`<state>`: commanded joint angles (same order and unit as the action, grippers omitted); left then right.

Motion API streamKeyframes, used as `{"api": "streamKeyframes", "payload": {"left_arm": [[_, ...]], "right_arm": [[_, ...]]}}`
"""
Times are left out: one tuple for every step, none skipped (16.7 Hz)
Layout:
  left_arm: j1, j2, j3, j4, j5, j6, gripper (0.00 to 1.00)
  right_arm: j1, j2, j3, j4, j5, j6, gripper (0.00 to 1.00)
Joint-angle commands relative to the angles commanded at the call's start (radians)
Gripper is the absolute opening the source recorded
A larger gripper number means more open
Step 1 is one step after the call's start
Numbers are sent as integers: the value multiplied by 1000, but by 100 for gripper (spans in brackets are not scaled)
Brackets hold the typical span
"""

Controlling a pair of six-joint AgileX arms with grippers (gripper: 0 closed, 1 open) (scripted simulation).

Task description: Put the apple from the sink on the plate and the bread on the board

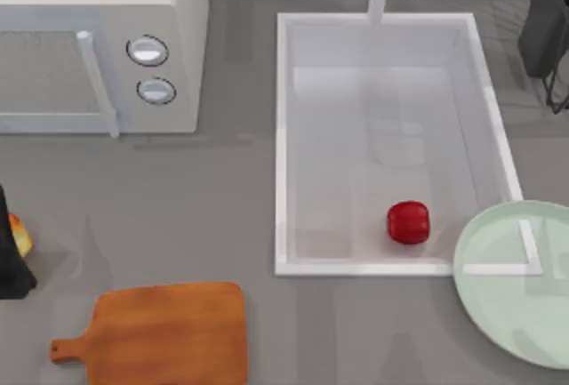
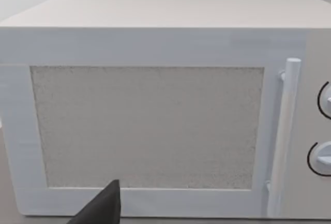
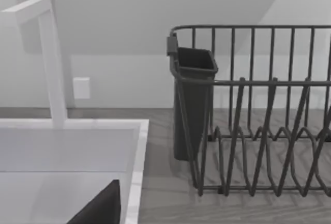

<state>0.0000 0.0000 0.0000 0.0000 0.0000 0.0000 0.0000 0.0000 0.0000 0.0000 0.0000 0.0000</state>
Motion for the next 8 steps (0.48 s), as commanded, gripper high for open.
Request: {"api": "streamKeyframes", "payload": {"left_arm": [[0,0,0,0,0,0,100],[0,0,0,0,0,0,100],[0,0,0,0,0,0,100],[0,0,0,0,0,0,100],[0,0,0,0,0,0,100],[0,0,0,0,0,0,100],[0,0,0,0,0,0,100],[0,0,0,0,0,0,100]], "right_arm": [[0,0,0,0,0,0,100],[0,0,0,0,0,0,100],[0,0,0,0,0,0,100],[3,10,10,-7,0,3,100],[8,31,30,-20,0,8,100],[16,62,60,-40,0,17,100],[26,104,99,-66,0,28,100],[39,157,146,-97,0,40,100]]}}
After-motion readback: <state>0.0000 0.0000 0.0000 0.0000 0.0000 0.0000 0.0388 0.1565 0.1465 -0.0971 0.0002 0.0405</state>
